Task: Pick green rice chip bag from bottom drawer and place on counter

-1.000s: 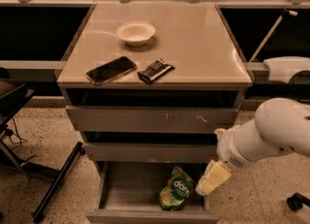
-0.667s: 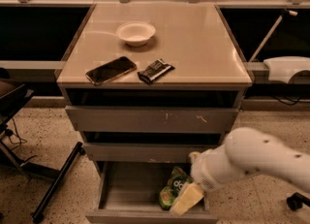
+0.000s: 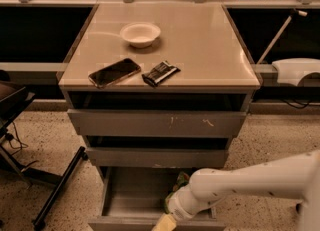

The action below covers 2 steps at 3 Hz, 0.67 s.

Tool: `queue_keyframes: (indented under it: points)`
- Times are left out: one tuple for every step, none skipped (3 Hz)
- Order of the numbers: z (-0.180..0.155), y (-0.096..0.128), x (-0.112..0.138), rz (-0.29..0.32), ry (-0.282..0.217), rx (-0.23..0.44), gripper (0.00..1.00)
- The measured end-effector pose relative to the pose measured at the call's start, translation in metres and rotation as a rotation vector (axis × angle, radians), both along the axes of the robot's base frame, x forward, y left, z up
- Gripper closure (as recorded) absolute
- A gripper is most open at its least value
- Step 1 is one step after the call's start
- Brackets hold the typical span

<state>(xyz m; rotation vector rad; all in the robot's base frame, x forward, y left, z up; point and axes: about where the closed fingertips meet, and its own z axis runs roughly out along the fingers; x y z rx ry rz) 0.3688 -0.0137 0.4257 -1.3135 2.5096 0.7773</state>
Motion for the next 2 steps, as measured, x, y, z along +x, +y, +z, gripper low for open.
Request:
queue_keyframes:
  points:
    - [-0.0350, 0.0226, -0.0032, -0.047, 0.062, 0.001, 0.00]
    - [-0.0349, 0.0234, -0.0033, -0.046, 0.062, 0.002, 0.00]
